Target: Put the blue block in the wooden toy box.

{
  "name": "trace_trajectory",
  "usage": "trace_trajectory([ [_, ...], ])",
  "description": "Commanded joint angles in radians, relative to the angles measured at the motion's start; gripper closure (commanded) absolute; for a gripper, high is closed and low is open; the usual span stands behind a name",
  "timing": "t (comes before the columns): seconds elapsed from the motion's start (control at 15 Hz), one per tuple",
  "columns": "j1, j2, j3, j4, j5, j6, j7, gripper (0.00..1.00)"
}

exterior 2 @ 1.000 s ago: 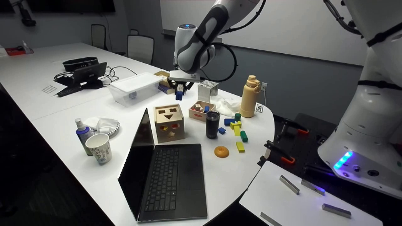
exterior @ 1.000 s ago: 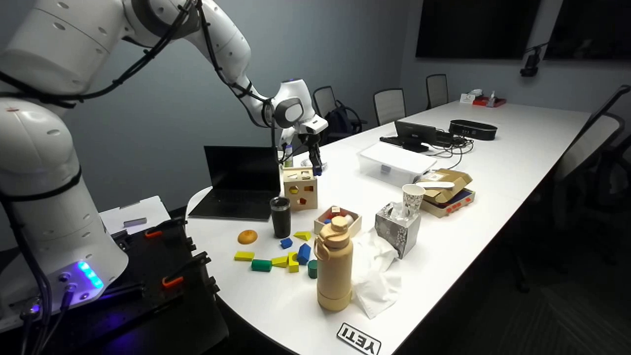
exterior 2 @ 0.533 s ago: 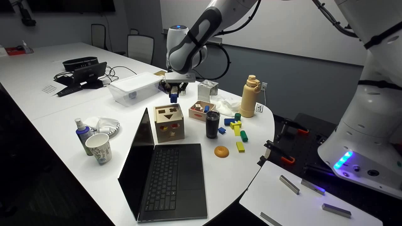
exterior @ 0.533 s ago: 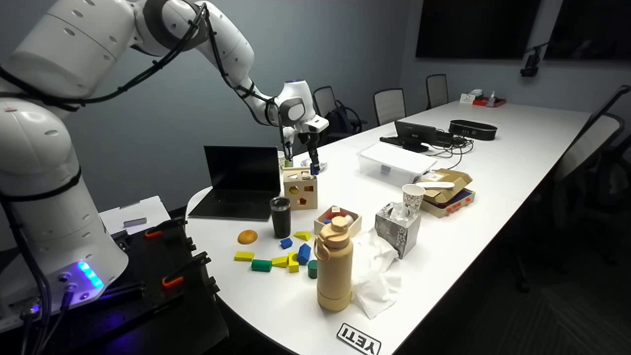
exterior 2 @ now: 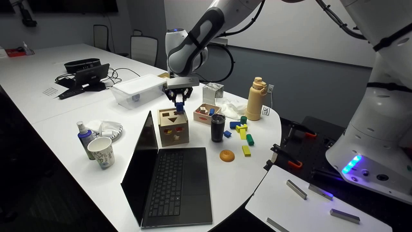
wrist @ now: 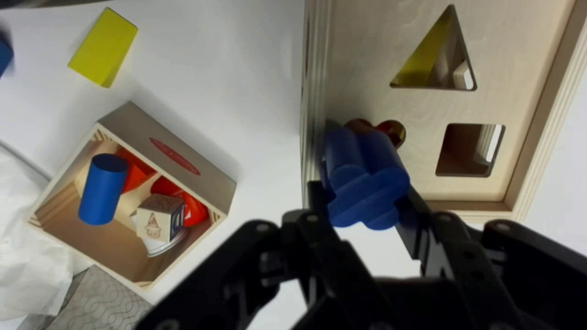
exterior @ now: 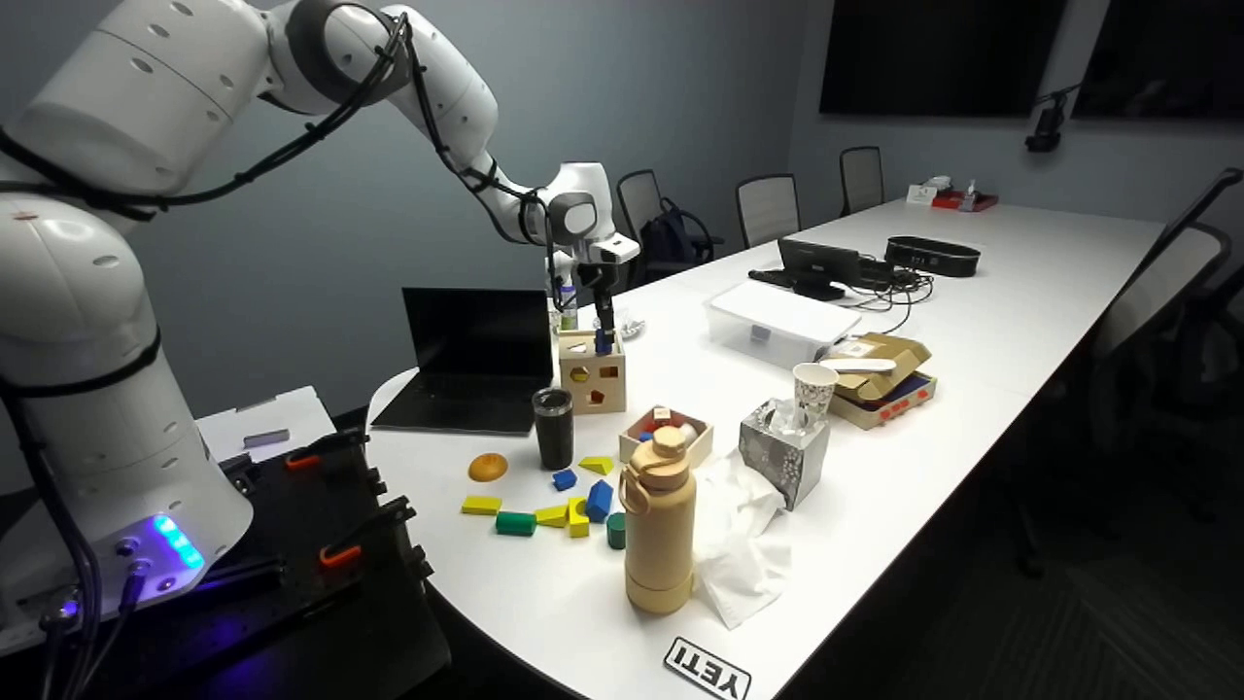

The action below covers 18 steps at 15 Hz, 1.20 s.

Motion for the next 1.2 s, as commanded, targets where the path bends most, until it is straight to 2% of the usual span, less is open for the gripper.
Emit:
trace_trajectory([
  [0.0,0.017,-0.006,0.012,0.017,-0.003,-0.07,0.02,0.84],
  [0.2,0.031,0.003,0.013,0.023,-0.013,-0.071,0.034,0.84],
  [0.53,0.07,0.016,-0.026,0.029,-0.062,-0.034,0.1,0.84],
  [1.13,0.071,0.081,-0.047,0.078,-0.121,0.004,0.126,0.84],
])
